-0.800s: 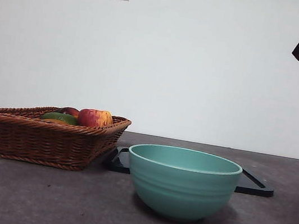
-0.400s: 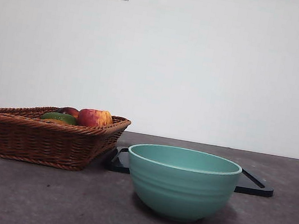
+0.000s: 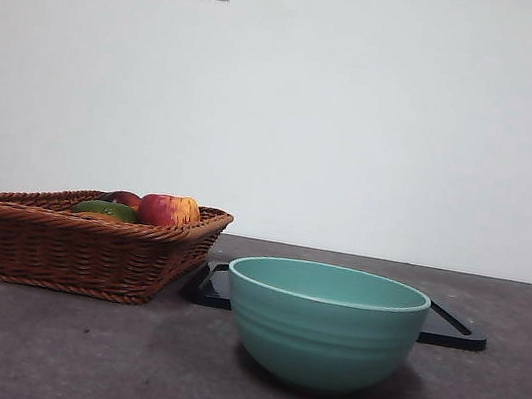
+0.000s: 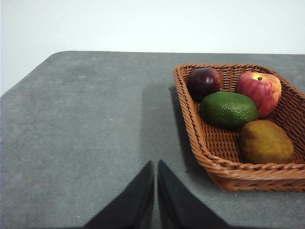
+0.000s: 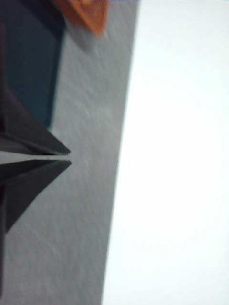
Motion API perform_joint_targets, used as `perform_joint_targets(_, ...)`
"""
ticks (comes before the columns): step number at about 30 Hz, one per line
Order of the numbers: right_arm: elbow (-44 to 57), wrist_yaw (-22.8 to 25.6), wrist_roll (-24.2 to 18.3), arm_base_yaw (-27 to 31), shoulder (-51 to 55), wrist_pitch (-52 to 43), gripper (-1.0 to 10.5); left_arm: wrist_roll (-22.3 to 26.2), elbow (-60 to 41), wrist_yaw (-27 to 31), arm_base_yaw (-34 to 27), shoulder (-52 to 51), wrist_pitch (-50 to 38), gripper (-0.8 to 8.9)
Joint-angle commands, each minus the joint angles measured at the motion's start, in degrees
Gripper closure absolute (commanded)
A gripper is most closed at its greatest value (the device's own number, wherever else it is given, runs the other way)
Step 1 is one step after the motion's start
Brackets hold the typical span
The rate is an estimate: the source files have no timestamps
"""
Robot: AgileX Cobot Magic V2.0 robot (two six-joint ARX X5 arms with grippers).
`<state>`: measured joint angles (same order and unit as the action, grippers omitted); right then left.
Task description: Pick up the wifruite, put it on the bowl, pick up the plate, put it on desk
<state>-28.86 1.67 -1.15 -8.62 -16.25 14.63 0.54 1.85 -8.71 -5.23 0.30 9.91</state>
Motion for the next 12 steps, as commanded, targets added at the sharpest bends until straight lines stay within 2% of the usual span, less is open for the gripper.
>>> perform_joint_targets(1,5.49,0.52,-1.16,1.92,3.04,-6.08,9.4,-0.13,-1.16,0.15,-0.11,-0.11,0.46,8.02)
perform_joint_targets(7,16.11,2.19,-1.01,3.26,8.13,-15.1,9.4,-0.13,-1.16,0.15,-0.11,-0.11,0.46,8.02)
perform_joint_targets(12,21.53,4.07,-0.94,3.3,11.93,-15.82,9.4,-0.13,-1.16,0.15,-0.11,-0.11,0.46,8.02)
